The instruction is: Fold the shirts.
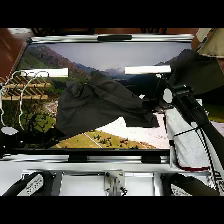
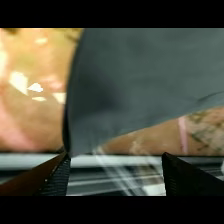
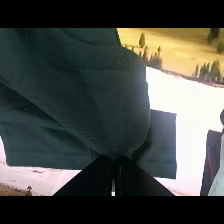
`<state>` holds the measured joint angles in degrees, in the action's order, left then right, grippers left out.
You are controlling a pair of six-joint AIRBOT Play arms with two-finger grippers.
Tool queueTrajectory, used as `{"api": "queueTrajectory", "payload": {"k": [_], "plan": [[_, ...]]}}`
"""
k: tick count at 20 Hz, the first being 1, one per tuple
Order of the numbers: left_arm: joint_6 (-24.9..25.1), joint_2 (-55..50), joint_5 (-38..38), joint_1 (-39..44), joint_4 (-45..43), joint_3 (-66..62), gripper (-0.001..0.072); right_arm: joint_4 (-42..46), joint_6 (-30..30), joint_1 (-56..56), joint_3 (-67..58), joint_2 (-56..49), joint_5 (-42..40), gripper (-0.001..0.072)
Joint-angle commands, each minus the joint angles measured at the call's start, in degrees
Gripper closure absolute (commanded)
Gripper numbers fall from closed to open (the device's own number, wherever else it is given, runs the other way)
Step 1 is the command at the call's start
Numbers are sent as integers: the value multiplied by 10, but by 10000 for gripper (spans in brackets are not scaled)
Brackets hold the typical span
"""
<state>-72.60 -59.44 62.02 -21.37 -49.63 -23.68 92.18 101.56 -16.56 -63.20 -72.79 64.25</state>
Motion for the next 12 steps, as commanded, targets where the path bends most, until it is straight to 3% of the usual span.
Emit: {"api": "queueTrajectory", "payload": {"k": [1,4,7,8,11,12], "plan": [[29,-26,-104,13,21,5,79,-20,-1,-1,0,0,17,632],[29,-26,-140,13,21,1,82,-34,-1,-1,0,0,27,632],[29,-27,-156,13,21,1,317,-45,-1,-1,0,0,28,632],[28,-28,-160,13,21,1,348,-49,-1,-1,0,0,28,632],[31,-28,-148,13,21,0,629,-49,-1,-1,0,0,29,632],[42,-27,-134,13,21,-2,670,-49,-1,-1,0,0,29,632]]}}
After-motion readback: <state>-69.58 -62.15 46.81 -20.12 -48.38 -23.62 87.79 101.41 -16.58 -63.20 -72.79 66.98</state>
